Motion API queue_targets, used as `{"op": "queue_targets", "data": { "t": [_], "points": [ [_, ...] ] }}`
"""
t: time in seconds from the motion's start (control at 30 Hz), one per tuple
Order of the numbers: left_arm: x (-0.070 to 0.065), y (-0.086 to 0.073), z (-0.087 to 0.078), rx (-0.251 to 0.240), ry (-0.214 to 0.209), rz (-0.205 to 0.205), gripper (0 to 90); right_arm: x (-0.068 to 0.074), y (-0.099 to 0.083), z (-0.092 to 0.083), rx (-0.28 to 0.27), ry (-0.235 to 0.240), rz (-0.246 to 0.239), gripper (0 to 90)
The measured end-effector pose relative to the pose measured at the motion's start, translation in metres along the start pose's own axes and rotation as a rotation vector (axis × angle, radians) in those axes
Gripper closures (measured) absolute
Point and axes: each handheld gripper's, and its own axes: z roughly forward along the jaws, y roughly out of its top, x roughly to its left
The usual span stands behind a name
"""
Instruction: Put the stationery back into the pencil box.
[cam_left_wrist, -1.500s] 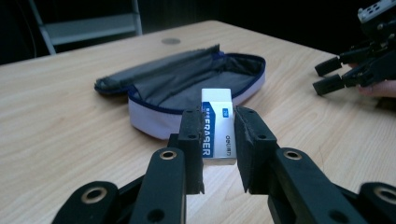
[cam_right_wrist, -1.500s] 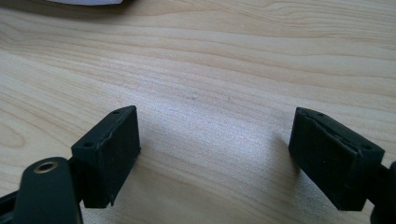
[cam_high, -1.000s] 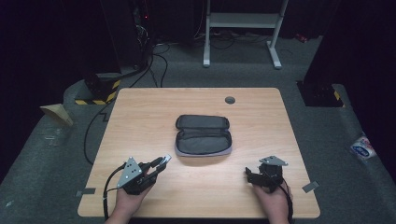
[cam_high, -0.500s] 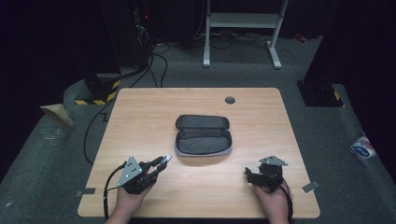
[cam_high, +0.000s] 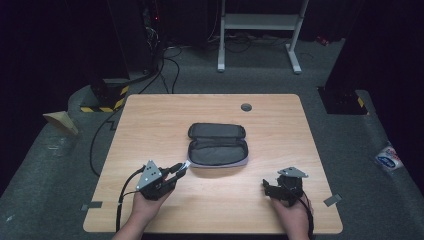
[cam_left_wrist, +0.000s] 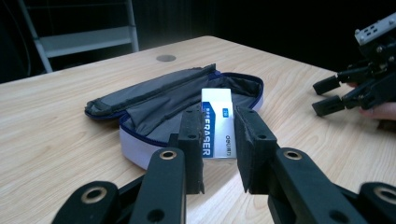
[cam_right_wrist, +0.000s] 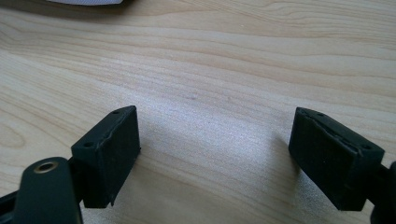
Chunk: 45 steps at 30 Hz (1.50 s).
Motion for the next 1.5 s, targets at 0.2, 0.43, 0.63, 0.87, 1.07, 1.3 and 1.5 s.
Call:
{"op": "queue_targets", "data": {
  "t": [0.2,0.43,0.63,0.87,1.07,1.3,1.5],
  "points": [
    [0.006,0.012,0.012,0.011,0.008,-0.002,73.3,0.000,0.000,0.000,0.000,0.000,0.000,16.0],
    [0.013,0.022,0.026,0.028,0.011,-0.034,73.3,0.000,0.000,0.000,0.000,0.000,0.000,16.0],
    [0.016,0.025,0.045,0.059,0.001,-0.062,73.3,0.000,0.000,0.000,-0.001,-0.001,-0.001,16.1],
    [0.019,0.029,0.063,0.094,0.005,-0.073,73.3,0.000,0.000,0.000,0.000,0.000,-0.001,16.1],
    [0.025,0.033,0.074,0.125,0.012,-0.088,73.3,0.000,0.000,0.000,-0.001,0.001,-0.004,16.1],
    [0.031,0.036,0.092,0.180,0.022,-0.103,73.3,0.000,0.000,0.000,-0.003,0.001,-0.004,16.1],
    [0.032,0.037,0.096,0.189,0.028,-0.100,73.2,0.000,0.000,0.000,-0.003,0.001,-0.004,16.1]
  ]
}}
